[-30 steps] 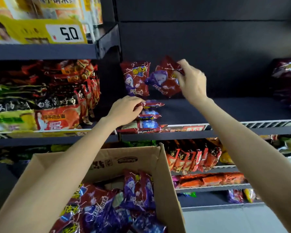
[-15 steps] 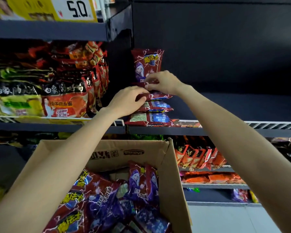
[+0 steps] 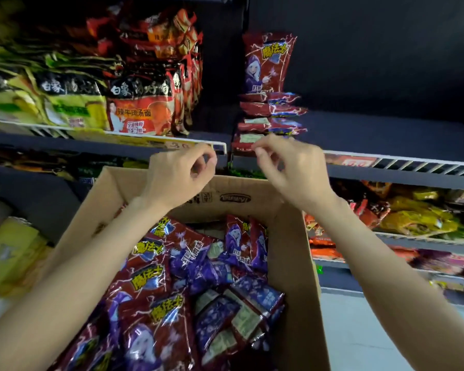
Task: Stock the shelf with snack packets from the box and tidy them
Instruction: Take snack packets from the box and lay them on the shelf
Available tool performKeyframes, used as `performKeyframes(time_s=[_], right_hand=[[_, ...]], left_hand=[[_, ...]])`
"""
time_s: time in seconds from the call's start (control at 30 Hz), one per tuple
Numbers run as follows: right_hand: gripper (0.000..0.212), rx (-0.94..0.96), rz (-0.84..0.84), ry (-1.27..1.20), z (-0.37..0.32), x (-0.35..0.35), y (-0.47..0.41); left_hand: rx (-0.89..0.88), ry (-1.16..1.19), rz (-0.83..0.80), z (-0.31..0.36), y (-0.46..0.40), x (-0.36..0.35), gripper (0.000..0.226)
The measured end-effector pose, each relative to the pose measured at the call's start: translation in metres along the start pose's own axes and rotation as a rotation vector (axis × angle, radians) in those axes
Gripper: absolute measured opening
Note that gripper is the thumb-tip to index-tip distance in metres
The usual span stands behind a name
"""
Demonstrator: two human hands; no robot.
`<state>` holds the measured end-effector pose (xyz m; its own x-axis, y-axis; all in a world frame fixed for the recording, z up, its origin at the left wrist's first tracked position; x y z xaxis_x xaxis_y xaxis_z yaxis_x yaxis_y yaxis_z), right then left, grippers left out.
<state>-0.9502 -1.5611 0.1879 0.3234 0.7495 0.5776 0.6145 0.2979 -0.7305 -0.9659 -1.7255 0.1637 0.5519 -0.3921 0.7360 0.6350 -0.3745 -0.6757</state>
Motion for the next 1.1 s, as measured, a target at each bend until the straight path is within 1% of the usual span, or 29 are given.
performKeyframes(time_s=[0.07, 0.17, 0.2, 0.27, 0.33, 0.37, 0.47, 0.53, 0.57, 0.6, 0.67, 0.7, 0.73, 0.83, 0.93, 1.0, 1.1], right_hand=[[0.021, -0.027, -0.189, 0.023, -0.006, -0.043, 0.021], [0.022, -0.197, -0.528, 0.053, 0.011, -0.118, 0.056], [0.024, -0.242, -0.625, 0.068, 0.017, -0.139, 0.068], [0.031, -0.305, -0.77, 0.075, 0.023, -0.175, 0.088], [0.041, -0.338, -0.864, 0.065, 0.024, -0.205, 0.103], [0.047, -0.345, -0.904, 0.052, 0.022, -0.221, 0.109], [0.062, -0.319, -0.993, 0.013, 0.011, -0.264, 0.12], [0.071, -0.288, -1.029, -0.022, 0.002, -0.29, 0.119], [0.075, -0.304, -1.051, -0.056, -0.001, -0.302, 0.119], [0.08, -0.356, -1.079, -0.108, -0.002, -0.313, 0.118], [0.091, -0.538, -1.124, -0.252, 0.0, -0.328, 0.118], [0.095, -0.6, -1.133, -0.304, 0.001, -0.332, 0.117], [0.097, -0.614, -1.131, -0.32, 0.0, -0.334, 0.115], [0.101, -0.535, -1.05, -0.255, 0.0, -0.329, 0.106], [0.093, -0.511, -0.963, -0.225, 0.001, -0.305, 0.101], [0.079, -0.476, -0.919, -0.155, 0.001, -0.284, 0.097], [0.057, -0.514, -0.953, -0.129, 0.006, -0.256, 0.104]], left_hand=[[0.04, -0.016, -0.156, -0.019, 0.036, -0.016, 0.025], [0.177, -0.092, -0.486, -0.059, 0.099, -0.05, 0.023], [0.203, -0.15, -0.584, -0.072, 0.12, -0.061, 0.027], [0.246, -0.231, -0.753, -0.093, 0.16, -0.074, 0.047], [0.318, -0.25, -0.855, -0.109, 0.19, -0.079, 0.066], [0.346, -0.259, -0.881, -0.114, 0.201, -0.079, 0.073], [0.355, -0.297, -0.863, -0.119, 0.217, -0.072, 0.087], [0.355, -0.305, -0.839, -0.121, 0.219, -0.065, 0.089], [0.379, -0.307, -0.85, -0.126, 0.221, -0.063, 0.09], [0.419, -0.303, -0.878, -0.132, 0.225, -0.061, 0.091], [0.52, -0.264, -0.946, -0.145, 0.236, -0.06, 0.093], [0.555, -0.234, -0.967, -0.149, 0.241, -0.059, 0.093], [0.572, -0.209, -0.975, -0.15, 0.244, -0.058, 0.093], [0.592, -0.176, -0.934, -0.152, 0.245, -0.054, 0.09], [0.604, -0.059, -0.846, -0.146, 0.239, -0.048, 0.086], [0.617, 0.06, -0.808, -0.139, 0.235, -0.045, 0.085], [0.595, 0.149, -0.757, -0.128, 0.228, -0.037, 0.082]])
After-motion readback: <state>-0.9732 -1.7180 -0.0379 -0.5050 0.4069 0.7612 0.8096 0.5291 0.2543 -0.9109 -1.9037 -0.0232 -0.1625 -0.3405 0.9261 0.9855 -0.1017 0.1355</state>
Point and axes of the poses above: each hand's wrist, its own y-axis away from the middle knuckle, its own x-axis out of the back of the hand, z = x × y, the point moved 9 cm from there along -y, towards the middle knuckle, and after that the axes turned 10 degrees about -y, right-handed, at the moved point
